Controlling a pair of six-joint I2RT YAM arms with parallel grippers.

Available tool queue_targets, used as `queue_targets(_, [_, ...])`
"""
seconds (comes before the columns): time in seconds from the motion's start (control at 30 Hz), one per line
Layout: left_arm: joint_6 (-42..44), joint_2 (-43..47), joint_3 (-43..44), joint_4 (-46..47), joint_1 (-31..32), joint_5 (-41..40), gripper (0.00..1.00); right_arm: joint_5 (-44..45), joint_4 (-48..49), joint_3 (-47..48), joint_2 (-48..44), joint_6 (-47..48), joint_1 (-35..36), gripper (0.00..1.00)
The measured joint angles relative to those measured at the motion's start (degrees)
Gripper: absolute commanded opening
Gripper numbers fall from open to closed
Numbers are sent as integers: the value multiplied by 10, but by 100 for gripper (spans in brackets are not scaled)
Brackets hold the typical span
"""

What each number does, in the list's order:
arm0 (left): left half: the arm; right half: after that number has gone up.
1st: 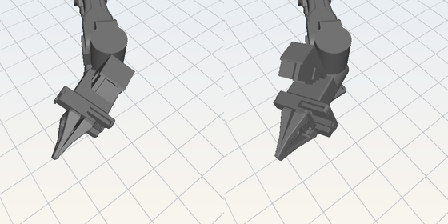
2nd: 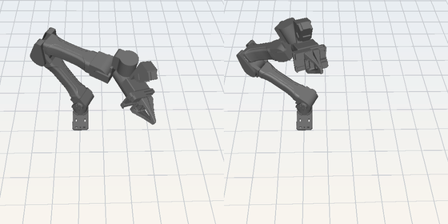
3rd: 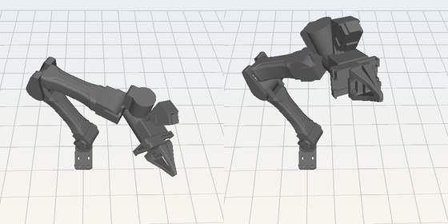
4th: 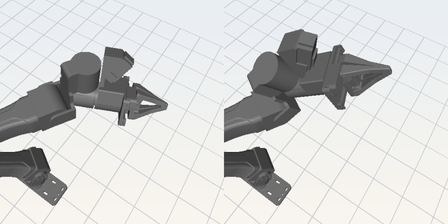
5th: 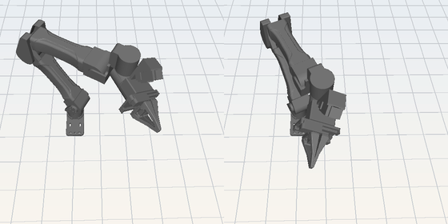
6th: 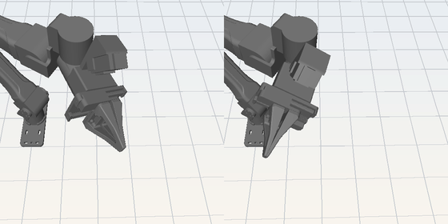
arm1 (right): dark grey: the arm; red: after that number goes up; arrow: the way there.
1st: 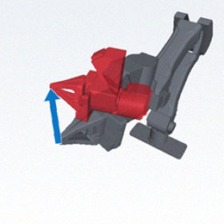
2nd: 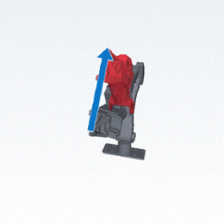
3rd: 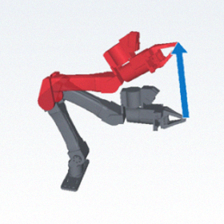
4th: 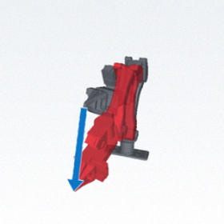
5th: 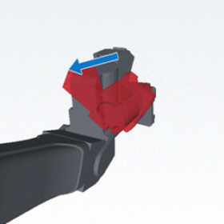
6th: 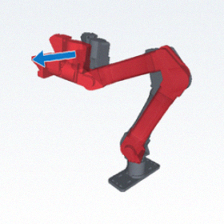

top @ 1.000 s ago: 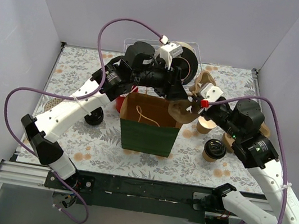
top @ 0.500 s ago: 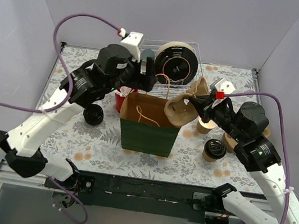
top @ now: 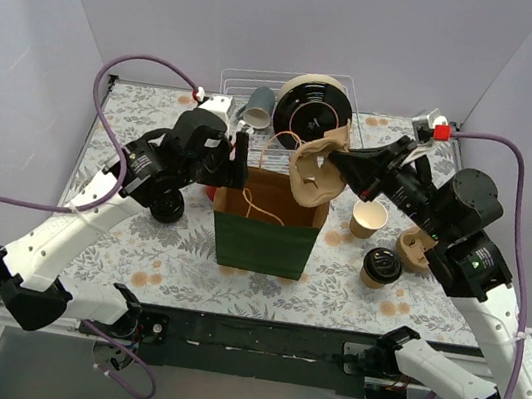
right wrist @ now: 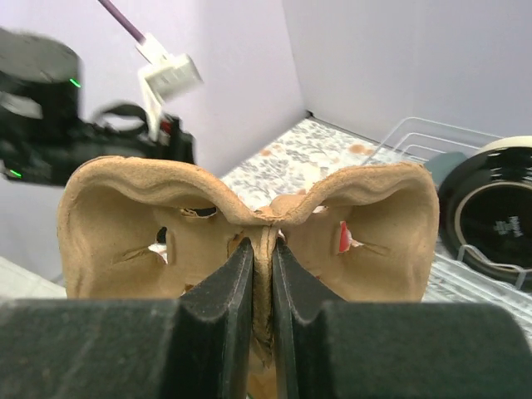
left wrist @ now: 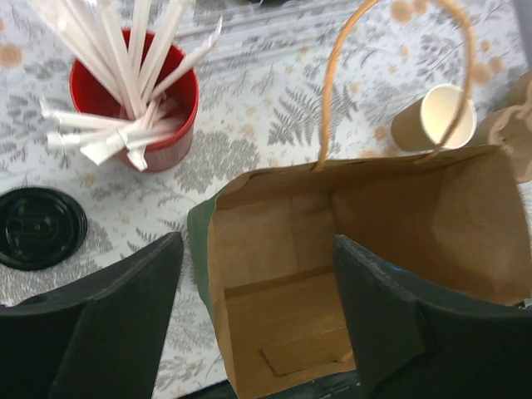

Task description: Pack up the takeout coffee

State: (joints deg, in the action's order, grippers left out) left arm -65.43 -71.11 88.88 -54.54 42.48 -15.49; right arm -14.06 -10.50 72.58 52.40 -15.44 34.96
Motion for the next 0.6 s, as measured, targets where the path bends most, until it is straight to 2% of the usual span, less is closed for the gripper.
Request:
queue_targets(0.03, [-3, -3, -9, -4, 0, 0, 57, 0, 10, -4, -4, -23, 0, 19])
queue_targets(0.17, [-36, -15, -40, -8, -1, 19, 47, -17, 57, -30, -16, -114, 0, 21])
queue_targets(0.27, [-70, -10, -58, -12, -1, 35, 35, -35, 57, -17, -1, -172, 0, 24])
queue_targets(0.47, [-144, 65, -90, 26, -2, 102, 23, -73, -33, 167, 103, -260, 0, 24])
queue_targets(0.53, [-169, 100, -107, 45, -2, 120, 19, -77, -49, 194, 111, -287, 0, 24])
queue_targets(0.57, [-184, 117, -115, 54, -2, 132, 15, -77, -58, 195, 109, -301, 0, 24])
queue_targets(0.6, [-196, 131, -121, 61, -2, 144, 5, -78, -68, 194, 104, -317, 0, 24])
